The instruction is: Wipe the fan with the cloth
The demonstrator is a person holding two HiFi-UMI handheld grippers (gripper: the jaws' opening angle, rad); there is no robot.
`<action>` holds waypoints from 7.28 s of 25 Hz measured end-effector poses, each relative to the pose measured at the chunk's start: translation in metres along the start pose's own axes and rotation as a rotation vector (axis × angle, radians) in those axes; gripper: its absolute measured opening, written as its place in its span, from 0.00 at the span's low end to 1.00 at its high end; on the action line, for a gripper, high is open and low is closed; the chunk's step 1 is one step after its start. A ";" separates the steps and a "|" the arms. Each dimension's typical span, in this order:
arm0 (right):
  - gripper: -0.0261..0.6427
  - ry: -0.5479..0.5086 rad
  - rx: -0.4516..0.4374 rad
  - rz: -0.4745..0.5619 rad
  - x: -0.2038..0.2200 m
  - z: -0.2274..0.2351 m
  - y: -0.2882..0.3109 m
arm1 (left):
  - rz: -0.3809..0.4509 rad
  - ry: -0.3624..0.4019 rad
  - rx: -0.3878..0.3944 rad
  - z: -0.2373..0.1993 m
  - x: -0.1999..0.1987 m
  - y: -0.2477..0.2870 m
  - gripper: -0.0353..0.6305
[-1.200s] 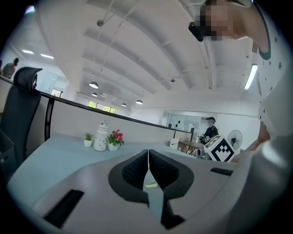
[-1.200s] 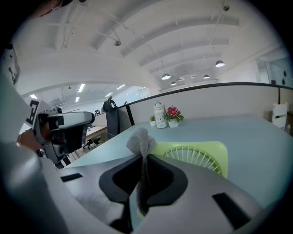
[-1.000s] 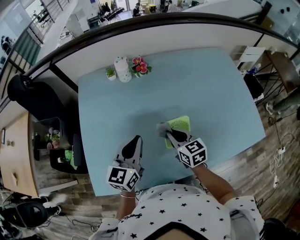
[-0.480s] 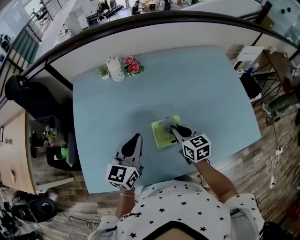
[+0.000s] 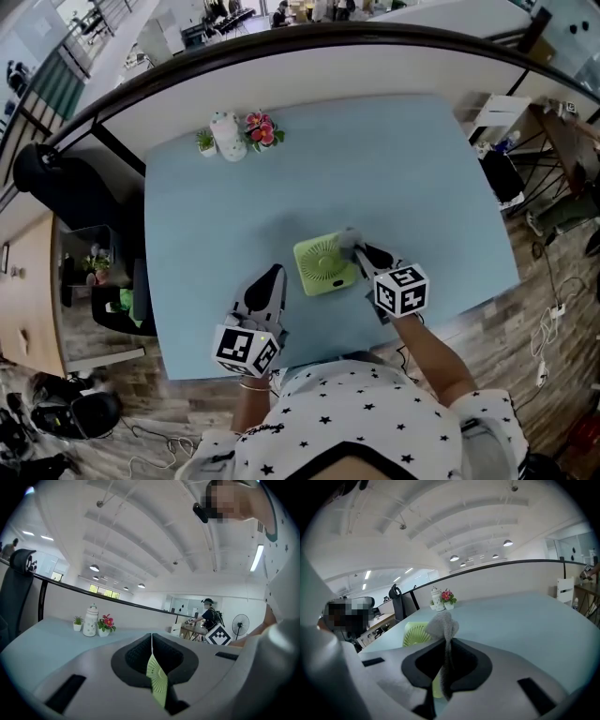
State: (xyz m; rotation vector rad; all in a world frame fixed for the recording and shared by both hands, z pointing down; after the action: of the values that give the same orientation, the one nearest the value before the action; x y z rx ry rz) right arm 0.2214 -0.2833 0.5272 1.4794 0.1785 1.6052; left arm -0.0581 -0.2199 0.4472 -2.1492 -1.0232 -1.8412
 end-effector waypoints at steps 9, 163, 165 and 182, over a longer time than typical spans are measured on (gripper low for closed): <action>0.08 -0.055 -0.045 0.069 -0.011 -0.015 -0.014 | 0.017 -0.006 -0.044 0.010 0.003 -0.010 0.10; 0.08 -0.130 -0.184 -0.170 0.063 -0.050 0.028 | -0.032 0.006 -0.075 0.015 0.001 -0.011 0.10; 0.08 -0.115 -0.164 -0.167 0.066 -0.042 0.024 | -0.034 0.012 -0.063 0.018 0.000 -0.007 0.10; 0.08 -0.056 -0.152 -0.134 0.064 -0.019 0.003 | -0.018 0.028 -0.052 0.026 -0.007 -0.002 0.10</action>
State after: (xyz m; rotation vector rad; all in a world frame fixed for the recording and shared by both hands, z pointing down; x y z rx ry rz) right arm 0.2131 -0.2329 0.5695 1.3647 0.1184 1.4367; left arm -0.0380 -0.2083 0.4341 -2.1433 -1.0033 -1.9212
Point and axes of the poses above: the fingertips, and each gripper's own axes: y forward along the fingers, z to its right, x out of its underside, the point moved 10 cm from there along -y, backward along the fingers, and after that the axes turned 9 degrees about -z, right-handed, at the moved point
